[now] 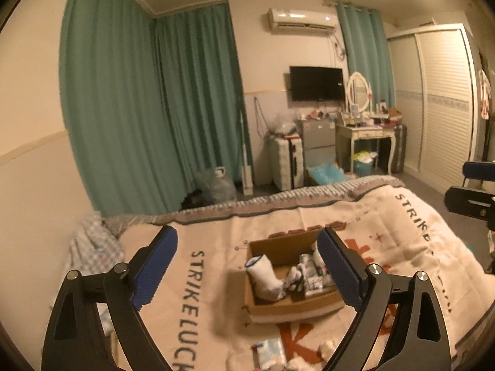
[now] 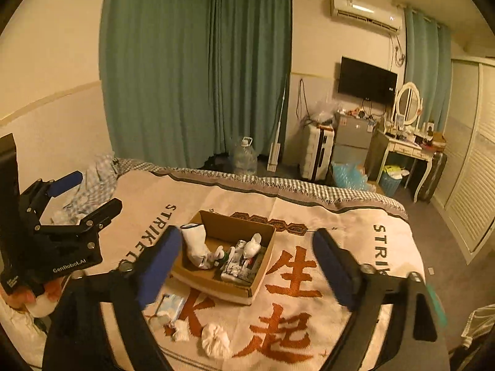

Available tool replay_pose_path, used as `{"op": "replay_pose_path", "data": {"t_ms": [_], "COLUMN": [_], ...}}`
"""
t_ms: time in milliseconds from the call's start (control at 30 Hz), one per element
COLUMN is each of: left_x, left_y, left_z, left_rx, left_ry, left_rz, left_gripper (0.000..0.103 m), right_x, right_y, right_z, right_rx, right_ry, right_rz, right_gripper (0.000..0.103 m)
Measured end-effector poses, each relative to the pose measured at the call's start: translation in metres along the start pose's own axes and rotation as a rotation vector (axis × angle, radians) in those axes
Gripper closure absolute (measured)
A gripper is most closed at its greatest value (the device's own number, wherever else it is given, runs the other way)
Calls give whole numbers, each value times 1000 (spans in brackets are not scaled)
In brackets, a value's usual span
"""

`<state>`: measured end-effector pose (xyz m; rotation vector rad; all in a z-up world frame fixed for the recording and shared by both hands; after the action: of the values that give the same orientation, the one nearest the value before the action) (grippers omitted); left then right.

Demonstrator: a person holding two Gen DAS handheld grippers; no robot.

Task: Organize soft objects
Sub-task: 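Grasp the white lace cloth with the right tool while the left tool grasps a white sock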

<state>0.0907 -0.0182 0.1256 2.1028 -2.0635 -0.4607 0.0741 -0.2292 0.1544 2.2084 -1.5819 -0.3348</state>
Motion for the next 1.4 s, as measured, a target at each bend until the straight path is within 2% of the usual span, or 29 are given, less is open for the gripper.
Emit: {"op": "replay_pose_path", "data": {"t_ms": [67, 133, 300, 367, 500, 600, 833, 933, 1000, 1067, 1100, 1167, 1267, 1400], "left_x": [-1, 0, 4, 3, 9, 15, 28, 33, 36, 37, 38, 39, 41, 49], "left_y": [13, 21, 15, 7, -13, -32, -69, -81, -87, -90, -93, -97, -100, -97], "left_z": [6, 16, 55, 76, 118, 148, 205, 221, 229, 235, 238, 243, 249, 254], "left_rx": [-1, -18, -113, -150, -249, -307, -413, -440, -452, -460, -469, -491, -520, -538], "left_ry": [5, 10, 5, 28, 62, 66, 89, 77, 65, 62, 64, 74, 71, 80], "left_rz": [11, 14, 11, 11, 63, 74, 40, 29, 38, 39, 42, 49, 46, 73], "left_gripper": [10, 10, 10, 10, 10, 10, 10, 10, 10, 10, 10, 10, 11, 11], "right_x": [-4, -6, -14, -19, -22, -23, -25, -33, -38, -44, -46, -47, -42, -32], "right_y": [18, 27, 26, 14, -18, -62, -132, -160, -173, -186, -189, -193, -190, -177], "right_z": [6, 13, 52, 77, 122, 166, 236, 260, 271, 279, 281, 285, 284, 272], "right_rx": [14, 9, -37, -69, -134, -262, -414, -473, -507, -549, -560, -568, -547, -490], "right_ry": [-7, -5, 30, 39, 29, 15, -5, 15, 28, 35, 33, 36, 16, -7], "right_rz": [-8, -8, -1, -6, -11, -47, -77, -103, -122, -142, -155, -159, -158, -139], "right_gripper": [6, 6, 6, 6, 6, 6, 7, 16, 29, 52, 55, 71, 82, 83]}}
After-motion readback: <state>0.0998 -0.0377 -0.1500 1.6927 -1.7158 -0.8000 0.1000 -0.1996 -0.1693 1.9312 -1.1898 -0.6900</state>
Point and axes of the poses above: each gripper's, at about its wrist camera, not at the fingertips, and y roughly against the way its jaws point, x to its right, z to its underside, the point moved 2 cm from there along -y, roughly the way its jaws point, and after that the axes turned 3 degrees about x, right-handed, at the moved point
